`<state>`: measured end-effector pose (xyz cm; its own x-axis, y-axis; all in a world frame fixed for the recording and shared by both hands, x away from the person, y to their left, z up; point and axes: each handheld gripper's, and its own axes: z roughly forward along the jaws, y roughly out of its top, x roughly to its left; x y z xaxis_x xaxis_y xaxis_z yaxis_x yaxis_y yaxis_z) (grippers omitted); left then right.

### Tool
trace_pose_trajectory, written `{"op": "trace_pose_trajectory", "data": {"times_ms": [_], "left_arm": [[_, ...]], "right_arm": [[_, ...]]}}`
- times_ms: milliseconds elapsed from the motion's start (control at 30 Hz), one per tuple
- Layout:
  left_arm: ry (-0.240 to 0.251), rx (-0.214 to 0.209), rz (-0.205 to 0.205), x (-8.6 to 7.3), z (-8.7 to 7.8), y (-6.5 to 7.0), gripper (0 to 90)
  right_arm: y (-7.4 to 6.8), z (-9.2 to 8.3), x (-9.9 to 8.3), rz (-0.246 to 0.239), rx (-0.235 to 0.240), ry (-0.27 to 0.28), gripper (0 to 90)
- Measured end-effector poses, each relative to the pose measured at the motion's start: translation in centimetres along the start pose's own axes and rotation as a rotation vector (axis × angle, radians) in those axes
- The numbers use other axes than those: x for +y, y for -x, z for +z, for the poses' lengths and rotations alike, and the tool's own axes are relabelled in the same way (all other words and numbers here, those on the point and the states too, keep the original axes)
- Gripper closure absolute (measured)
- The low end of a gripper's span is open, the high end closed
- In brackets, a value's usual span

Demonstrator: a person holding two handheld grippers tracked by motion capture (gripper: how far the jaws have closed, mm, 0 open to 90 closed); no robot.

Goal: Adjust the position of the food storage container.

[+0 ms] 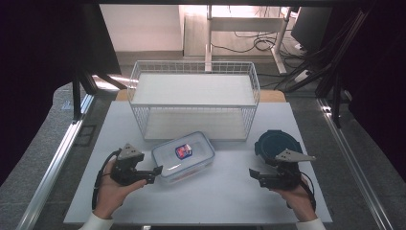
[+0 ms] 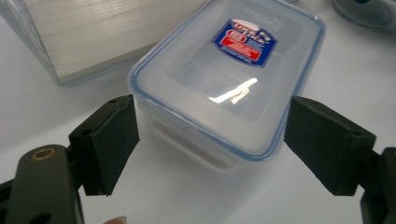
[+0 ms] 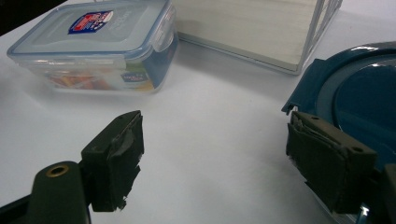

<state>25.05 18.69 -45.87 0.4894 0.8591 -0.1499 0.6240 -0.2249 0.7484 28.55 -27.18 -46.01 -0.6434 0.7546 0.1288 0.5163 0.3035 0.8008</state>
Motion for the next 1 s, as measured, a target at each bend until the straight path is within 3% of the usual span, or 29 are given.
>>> {"op": "trace_pose_trajectory", "data": {"times_ms": [133,267,1000], "left_arm": [[0.004,0.002,-0.034,-0.2,0.2,-0.7,17.6],[0.007,0.0,-0.038,-0.1,0.2,-0.8,17.9],[0.036,-0.031,0.005,0.5,-0.7,0.7,24.4]], "right_arm": [[0.1,0.0,-0.1,-0.002,-0.001,-0.003,19.7],[0.2,-0.2,-0.1,0.001,-0.001,-0.005,19.8],[-0.5,-1.0,0.3,0.004,-0.01,-0.001,20.7]]}}
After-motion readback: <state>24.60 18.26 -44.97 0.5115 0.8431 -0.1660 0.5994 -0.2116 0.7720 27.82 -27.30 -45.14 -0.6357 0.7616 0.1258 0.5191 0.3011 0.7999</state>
